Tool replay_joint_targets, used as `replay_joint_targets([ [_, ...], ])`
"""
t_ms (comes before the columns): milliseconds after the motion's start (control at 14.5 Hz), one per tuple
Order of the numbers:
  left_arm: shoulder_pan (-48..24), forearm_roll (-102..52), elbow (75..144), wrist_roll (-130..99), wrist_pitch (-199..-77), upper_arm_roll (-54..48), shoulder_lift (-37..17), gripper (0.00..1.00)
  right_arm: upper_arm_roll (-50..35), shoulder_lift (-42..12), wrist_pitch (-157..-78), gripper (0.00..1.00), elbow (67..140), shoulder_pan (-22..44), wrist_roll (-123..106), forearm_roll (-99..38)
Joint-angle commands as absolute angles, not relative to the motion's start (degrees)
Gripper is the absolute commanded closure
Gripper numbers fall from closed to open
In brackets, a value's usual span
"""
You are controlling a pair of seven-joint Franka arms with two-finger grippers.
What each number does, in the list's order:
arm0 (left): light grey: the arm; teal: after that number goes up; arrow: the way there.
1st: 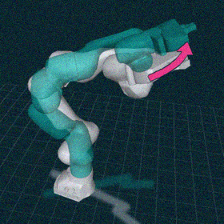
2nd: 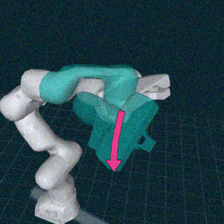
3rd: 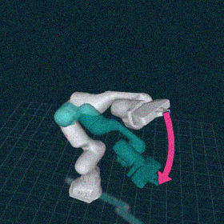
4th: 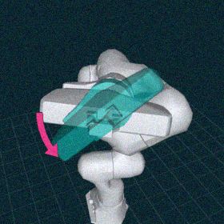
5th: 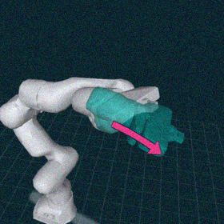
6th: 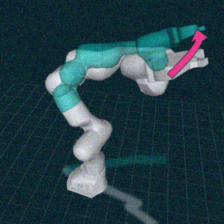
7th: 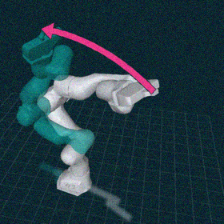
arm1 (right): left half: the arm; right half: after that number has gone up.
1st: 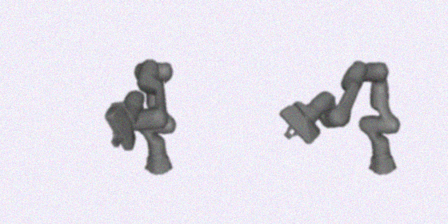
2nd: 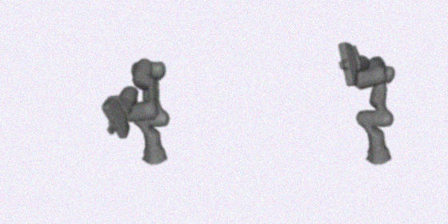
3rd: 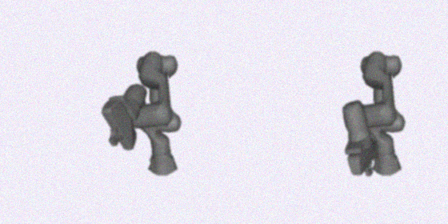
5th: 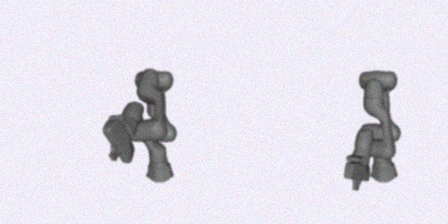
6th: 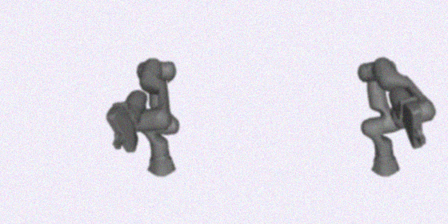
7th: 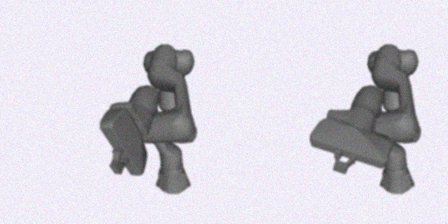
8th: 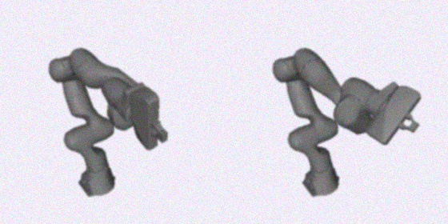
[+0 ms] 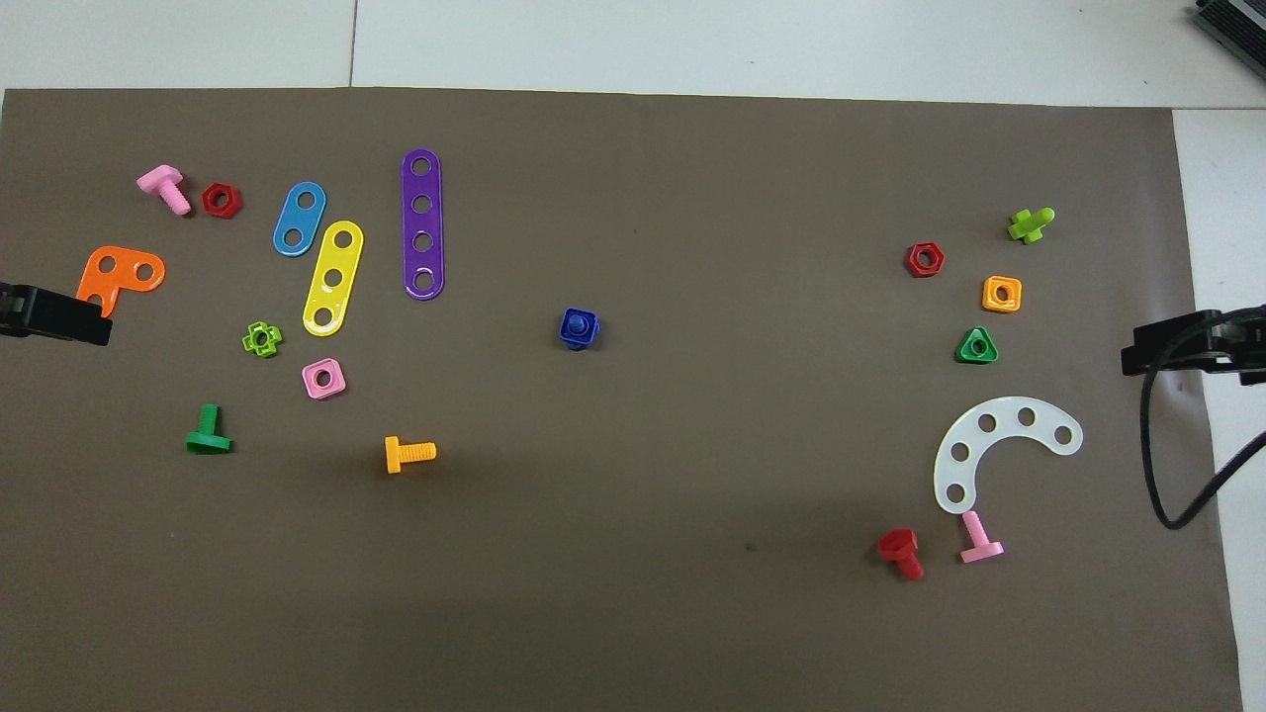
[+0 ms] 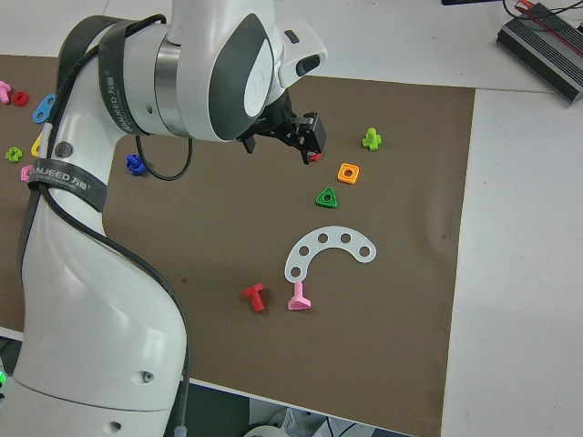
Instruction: Unscrew and place screws in storage area
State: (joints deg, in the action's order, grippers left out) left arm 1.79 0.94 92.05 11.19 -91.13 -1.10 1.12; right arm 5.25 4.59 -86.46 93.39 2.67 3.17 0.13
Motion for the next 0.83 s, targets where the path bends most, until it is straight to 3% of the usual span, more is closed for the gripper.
replay_joint_targets([
  [0,1.1,0.3,93.7,11.6,-91.1,-0.7,2.6,0.00,4.9,6.0,-86.4,0.00,94.7,2.5,3.8,-0.6],
  [483,1.1,0.3,94.9,10.9,-91.5,-0.9,3.3,0.00,4.9,6.0,-86.4,0.00,94.7,2.5,3.8,-0.6],
  [759,-3.1,-0.5,95.8,2.9,-93.2,-1.2,3.0,0.00,5.0,5.9,-86.4,0.00,94.7,2.5,3.8,-0.6],
])
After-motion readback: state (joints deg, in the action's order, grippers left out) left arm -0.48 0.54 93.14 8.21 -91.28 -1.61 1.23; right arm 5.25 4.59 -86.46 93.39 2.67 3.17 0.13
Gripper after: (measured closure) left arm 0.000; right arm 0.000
